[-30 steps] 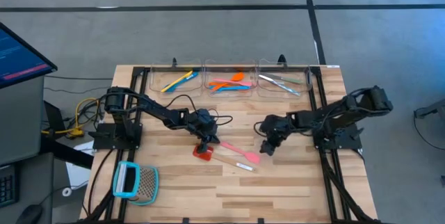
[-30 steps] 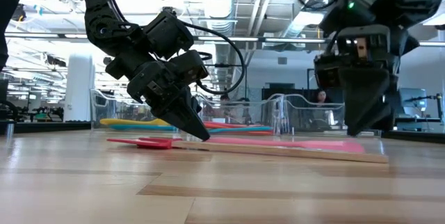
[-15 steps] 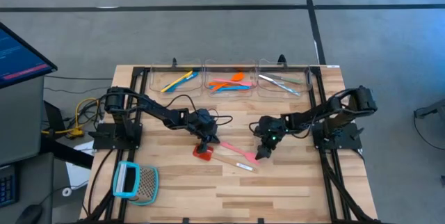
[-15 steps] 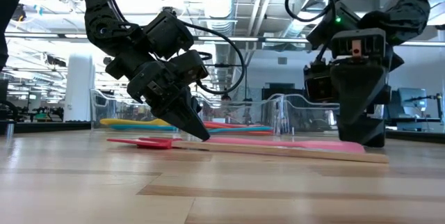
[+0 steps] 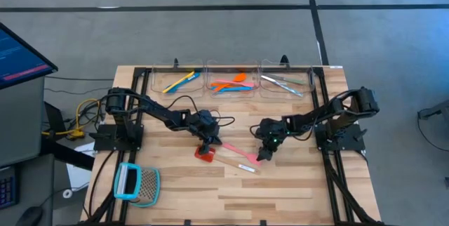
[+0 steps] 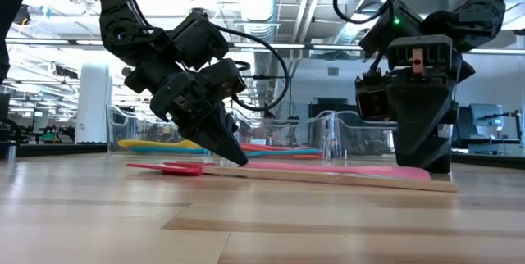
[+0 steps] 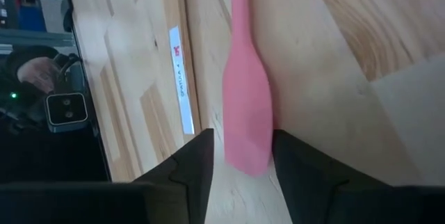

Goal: Pick & Place Kitchen Items
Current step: Put the pink spatula into the middle transparent bin

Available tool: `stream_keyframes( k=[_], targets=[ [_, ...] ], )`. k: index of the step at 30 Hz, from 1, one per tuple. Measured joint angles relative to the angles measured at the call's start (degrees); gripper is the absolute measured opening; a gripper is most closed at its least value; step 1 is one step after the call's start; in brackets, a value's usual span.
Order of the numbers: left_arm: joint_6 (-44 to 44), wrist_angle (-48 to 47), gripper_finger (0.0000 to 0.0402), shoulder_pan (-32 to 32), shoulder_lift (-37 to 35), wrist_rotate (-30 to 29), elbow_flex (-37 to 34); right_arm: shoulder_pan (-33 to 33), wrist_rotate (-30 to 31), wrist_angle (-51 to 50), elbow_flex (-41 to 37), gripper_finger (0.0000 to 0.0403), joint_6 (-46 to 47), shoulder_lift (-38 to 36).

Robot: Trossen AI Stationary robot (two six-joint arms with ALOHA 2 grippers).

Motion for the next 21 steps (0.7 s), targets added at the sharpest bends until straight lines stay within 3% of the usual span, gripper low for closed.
stream_keyframes(
  k=[21],
  targets=[
    [0.00,0.11,0.0002,0.00,-0.04,-0.66,0.00,2.43,3.97,0.82,0.15,0.0117,1.31,0.04]
  ],
)
